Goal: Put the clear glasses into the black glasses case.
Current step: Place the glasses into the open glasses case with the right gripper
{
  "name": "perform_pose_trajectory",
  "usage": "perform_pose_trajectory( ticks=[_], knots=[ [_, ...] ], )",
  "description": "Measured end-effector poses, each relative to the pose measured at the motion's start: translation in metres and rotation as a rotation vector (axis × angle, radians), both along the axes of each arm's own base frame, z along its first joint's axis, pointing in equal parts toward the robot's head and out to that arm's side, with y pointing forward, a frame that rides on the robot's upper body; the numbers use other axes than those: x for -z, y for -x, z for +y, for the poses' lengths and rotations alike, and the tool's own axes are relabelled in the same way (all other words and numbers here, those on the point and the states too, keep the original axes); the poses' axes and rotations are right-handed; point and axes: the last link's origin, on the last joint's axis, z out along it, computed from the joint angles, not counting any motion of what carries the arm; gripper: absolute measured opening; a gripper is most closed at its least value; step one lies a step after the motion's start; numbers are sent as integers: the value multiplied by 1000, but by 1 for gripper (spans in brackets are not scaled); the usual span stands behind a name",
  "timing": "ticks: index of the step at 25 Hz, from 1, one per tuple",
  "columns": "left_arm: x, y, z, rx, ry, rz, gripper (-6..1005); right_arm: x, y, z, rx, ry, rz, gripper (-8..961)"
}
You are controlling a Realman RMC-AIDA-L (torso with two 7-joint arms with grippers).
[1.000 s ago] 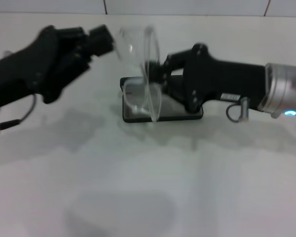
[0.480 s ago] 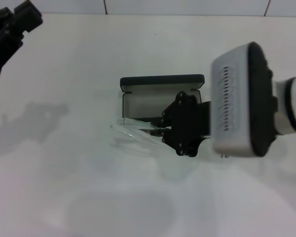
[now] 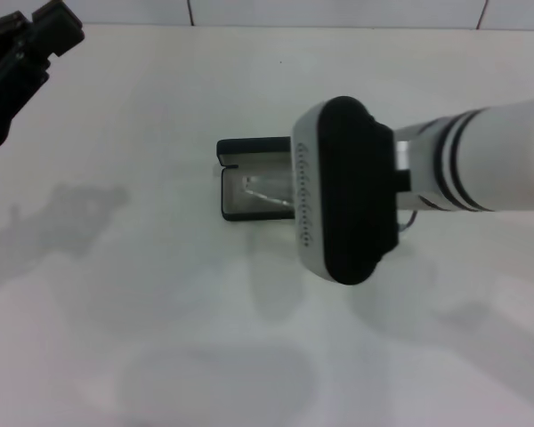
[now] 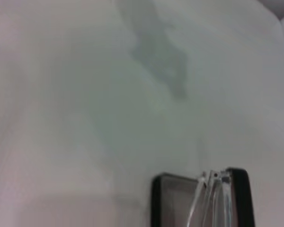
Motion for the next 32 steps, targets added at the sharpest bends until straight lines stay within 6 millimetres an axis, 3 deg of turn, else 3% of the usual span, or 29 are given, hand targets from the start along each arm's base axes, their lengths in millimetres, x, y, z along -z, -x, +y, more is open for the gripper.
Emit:
perform_pose_trajectory(
  ticks=[9,32],
  knots=[
    [4,-1,0,-3,4,-12,92,23,-7,24,-17,-50,-83,55],
    [8,1,-4,-16,10,-25,93,40,-22,31,-28,-47,-51,69]
  ],
)
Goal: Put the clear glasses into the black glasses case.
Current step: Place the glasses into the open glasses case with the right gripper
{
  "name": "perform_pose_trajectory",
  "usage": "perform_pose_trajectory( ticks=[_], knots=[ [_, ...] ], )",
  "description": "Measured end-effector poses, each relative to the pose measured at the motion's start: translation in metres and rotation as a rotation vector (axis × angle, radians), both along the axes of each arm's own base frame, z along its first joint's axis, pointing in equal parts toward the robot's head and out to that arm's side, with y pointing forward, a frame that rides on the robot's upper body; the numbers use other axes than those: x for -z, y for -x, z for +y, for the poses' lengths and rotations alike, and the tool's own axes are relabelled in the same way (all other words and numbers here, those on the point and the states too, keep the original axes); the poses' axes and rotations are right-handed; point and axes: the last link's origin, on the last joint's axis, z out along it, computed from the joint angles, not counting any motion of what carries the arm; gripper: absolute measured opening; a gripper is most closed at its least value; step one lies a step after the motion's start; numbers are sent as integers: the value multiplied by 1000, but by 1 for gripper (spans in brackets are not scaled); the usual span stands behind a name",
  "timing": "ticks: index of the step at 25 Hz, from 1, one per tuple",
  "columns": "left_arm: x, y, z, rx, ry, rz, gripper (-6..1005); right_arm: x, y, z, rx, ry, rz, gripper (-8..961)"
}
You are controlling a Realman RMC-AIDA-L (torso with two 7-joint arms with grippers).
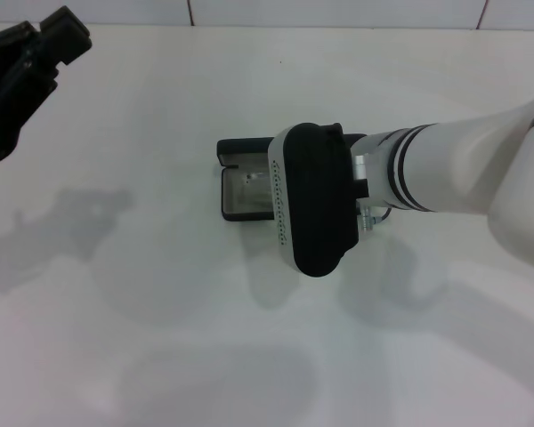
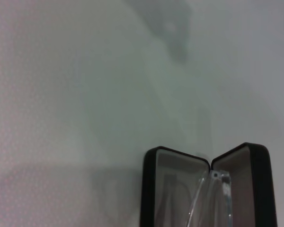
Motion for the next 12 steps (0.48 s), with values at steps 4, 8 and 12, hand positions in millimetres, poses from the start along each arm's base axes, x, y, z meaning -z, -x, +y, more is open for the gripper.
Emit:
perform_pose_trajectory(
  ticks=[4,8,12],
  knots=[
    [1,0,0,0,2,-1,93,1,-1,3,-8,-6,8,74],
    [1,0,0,0,3,0,94,2,-2,5,-15,-10,15,78],
    [1,0,0,0,3,0,94,5,-2,5,-36,-8,14,83]
  ],
)
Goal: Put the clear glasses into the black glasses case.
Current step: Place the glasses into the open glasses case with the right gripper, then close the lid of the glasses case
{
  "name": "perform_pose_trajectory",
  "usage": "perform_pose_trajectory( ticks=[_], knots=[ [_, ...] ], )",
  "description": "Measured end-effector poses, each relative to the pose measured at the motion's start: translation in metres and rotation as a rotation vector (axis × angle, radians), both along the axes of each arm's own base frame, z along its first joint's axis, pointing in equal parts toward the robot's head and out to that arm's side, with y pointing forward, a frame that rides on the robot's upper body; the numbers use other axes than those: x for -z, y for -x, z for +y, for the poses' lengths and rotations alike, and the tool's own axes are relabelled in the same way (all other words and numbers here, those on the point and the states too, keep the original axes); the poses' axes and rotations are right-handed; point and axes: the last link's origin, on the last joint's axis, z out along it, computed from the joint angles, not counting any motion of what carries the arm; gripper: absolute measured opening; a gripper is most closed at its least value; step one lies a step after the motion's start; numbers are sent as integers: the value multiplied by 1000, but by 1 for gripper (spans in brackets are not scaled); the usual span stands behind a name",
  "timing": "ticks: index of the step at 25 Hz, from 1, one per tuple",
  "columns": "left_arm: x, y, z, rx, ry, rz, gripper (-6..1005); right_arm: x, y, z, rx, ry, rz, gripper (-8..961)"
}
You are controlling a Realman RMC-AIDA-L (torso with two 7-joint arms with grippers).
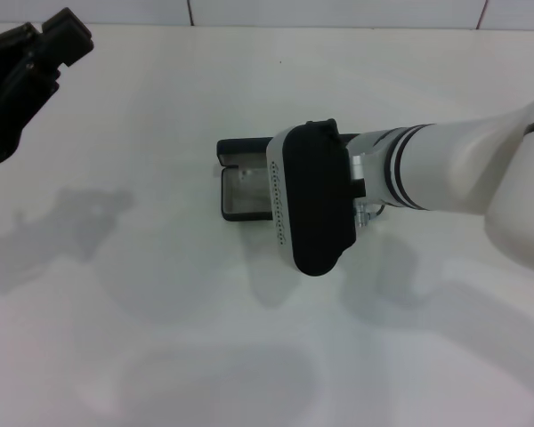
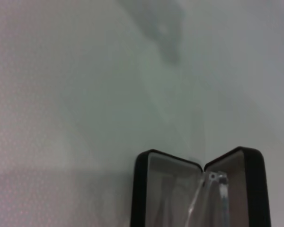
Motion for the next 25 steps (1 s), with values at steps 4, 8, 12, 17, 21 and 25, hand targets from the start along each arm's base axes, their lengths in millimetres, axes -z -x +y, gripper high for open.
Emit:
perform_pose_trajectory(
  ticks=[4,8,12,17,21,25],
  knots=[
    [0,0,0,0,0,0,94,1,0,1,-9,-1,7,87],
    [0,0,0,0,-1,-1,94,1,1,1,-14,-1,8,105],
    [0,0,0,-1,-2,-1,94,2,1,-1,-20,5,7,110],
    [-1,0,0,-2,-2,0,94,1,5,-13,0,25,77,111],
    [-2,1,1,-2,-3,4,95,-11,14,-30,62,34,238,112],
    [-3,-1,3,8,5,19,95,-38,18,-47,183,46,421,113]
  ],
)
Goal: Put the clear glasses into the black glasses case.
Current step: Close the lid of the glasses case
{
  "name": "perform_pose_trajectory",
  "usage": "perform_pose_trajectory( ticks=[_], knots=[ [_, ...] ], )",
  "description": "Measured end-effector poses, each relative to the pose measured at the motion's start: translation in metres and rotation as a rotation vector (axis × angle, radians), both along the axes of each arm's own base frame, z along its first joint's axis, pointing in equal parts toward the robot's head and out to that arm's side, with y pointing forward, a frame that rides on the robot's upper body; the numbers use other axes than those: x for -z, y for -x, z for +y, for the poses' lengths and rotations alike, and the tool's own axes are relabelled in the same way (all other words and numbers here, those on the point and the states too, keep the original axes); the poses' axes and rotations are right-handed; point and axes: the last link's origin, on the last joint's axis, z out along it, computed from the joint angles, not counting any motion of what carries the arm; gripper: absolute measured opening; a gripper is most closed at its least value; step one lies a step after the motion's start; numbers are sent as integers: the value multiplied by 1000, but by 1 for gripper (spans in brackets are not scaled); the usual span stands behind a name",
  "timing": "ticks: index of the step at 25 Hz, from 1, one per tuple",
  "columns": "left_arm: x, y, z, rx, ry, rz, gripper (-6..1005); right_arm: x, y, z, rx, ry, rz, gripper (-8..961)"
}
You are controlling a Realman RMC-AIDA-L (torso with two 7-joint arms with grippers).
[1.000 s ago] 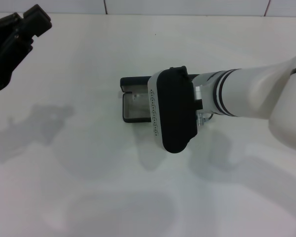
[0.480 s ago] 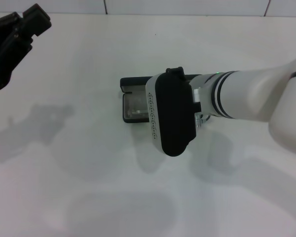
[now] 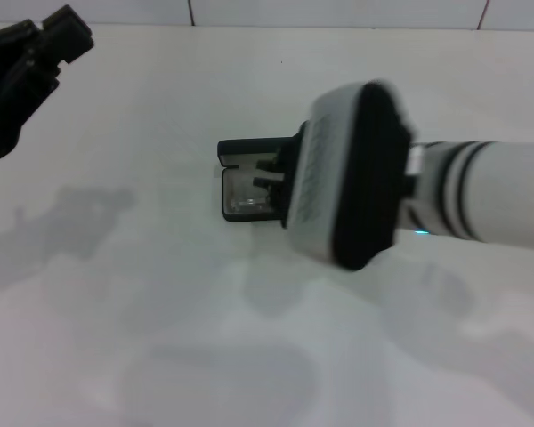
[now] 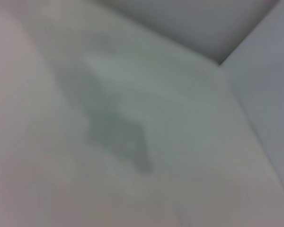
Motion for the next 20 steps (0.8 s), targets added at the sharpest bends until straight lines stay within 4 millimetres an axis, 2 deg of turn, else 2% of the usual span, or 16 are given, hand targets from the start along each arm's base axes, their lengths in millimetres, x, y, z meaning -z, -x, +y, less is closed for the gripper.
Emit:
perform_pose_trajectory(
  ticks=[4,8,11,13,14,18,20],
  knots=[
    [-1,-1,3,6,18,26,95,-31,0,-12,100,38,166,113],
    [-3,-6,15,-4,50,48,95,-68,-16,-27,190,158,310,114],
    [5,-20,35,-7,77,109,114,-107,-42,-39,225,217,402,114],
    [13,-31,48,-8,70,155,133,-137,-67,-44,264,221,439,115],
    [17,-35,53,-13,69,177,142,-147,-78,-47,288,230,448,115],
    [44,-55,80,-35,68,282,284,-180,-128,-60,384,256,512,116],
    [60,-62,94,-61,76,351,355,-194,-150,-67,405,260,623,116]
  ],
)
